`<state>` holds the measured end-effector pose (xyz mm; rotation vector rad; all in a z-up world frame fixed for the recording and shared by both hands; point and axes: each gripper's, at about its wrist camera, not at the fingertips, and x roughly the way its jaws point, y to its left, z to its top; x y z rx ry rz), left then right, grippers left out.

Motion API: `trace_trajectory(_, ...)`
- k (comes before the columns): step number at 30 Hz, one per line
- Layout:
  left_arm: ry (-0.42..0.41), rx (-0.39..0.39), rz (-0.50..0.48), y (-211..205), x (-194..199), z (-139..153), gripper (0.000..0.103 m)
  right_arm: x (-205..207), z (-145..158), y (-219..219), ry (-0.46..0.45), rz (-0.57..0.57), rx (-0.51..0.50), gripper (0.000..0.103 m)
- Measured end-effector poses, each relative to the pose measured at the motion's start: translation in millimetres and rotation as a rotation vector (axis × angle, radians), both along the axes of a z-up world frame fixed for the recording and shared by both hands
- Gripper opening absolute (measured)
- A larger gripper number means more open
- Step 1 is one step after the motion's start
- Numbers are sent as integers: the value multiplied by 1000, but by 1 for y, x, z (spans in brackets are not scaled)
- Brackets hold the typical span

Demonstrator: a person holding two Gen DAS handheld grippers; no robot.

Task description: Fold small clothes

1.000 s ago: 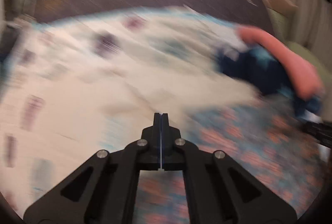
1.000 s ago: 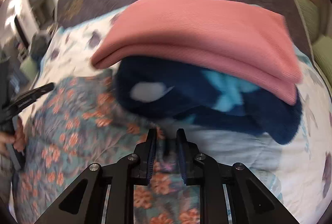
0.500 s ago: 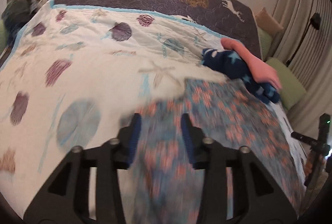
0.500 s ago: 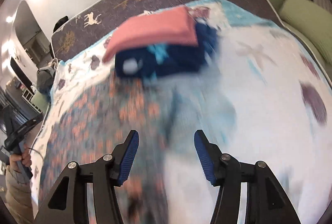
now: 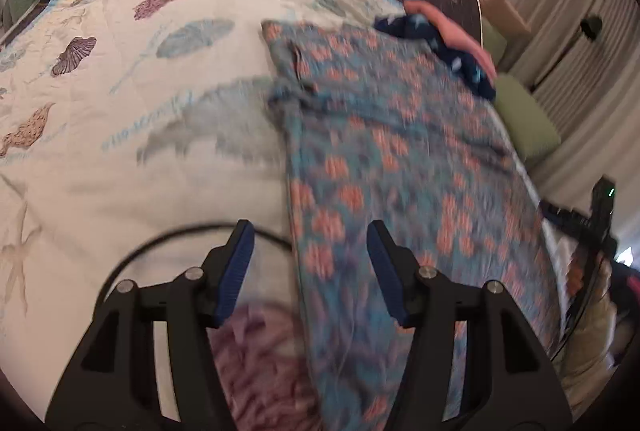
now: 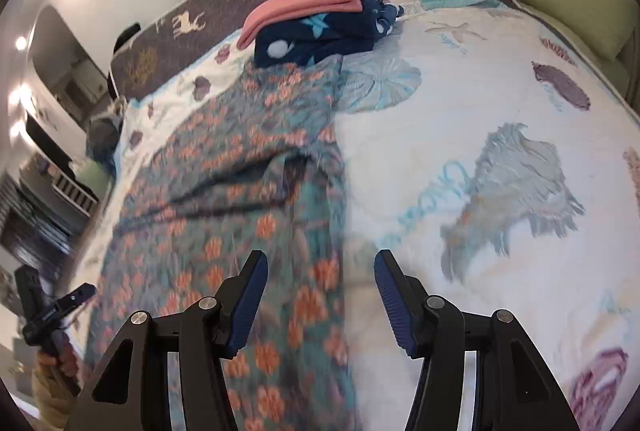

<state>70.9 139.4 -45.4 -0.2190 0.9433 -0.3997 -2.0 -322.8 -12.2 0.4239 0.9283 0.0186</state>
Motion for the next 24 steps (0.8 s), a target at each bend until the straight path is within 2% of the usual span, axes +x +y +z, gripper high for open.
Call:
trace_trajectory(4, -5, 43, -5, -5, -14, -9, 59, -23, -7, 1, 16, 1, 0, 57)
trace_trajectory(5, -9, 56, -11, -6, -21, -10, 54, -29, -11, -1, 18, -8, 14, 54)
trace_trajectory(6, -14, 77, -17, -8, -24, -9, 16, -33, -12, -2, 17, -22, 12, 32)
trace_trajectory(7, 2, 68, -39, -9, -26, -7, 7, -37, -12, -4, 20, -48, -12, 15)
trace_trajectory(8, 0, 58, -29, -7, -28, -4, 5, -43, -13, -9, 27, -79, -6, 4)
trace_trajectory(10, -25, 62, -5, -1, -34, 4, 5, -55, -12, -23, 10, -148, 48, 3)
trace_trajectory(12, -13, 58, 14, 6, -39, 4, 5, -69, -11, -39, -3, -207, 69, 5)
trace_trajectory(14, 17, 54, 16, 10, -45, 0, 6, -84, -10, -48, -21, -178, 130, 7)
trace_trajectory(16, 31, 24, 10, 12, -55, -3, 8, -98, -8, -46, -32, -129, 138, 8)
trace_trajectory(17, 36, 3, 0, 12, -63, -5, 10, -103, -7, -43, -33, -113, 125, 11)
trace_trajectory(19, 28, -5, -3, 8, -75, -7, 24, -116, -6, -34, -37, -73, 96, 18)
trace_trajectory(21, 11, 9, 4, 4, -84, -7, 35, -127, -8, -25, -43, -41, 107, 28)
trace_trajectory(24, -12, 35, 17, 1, -90, -5, 37, -139, -12, -20, -57, -25, 124, 32)
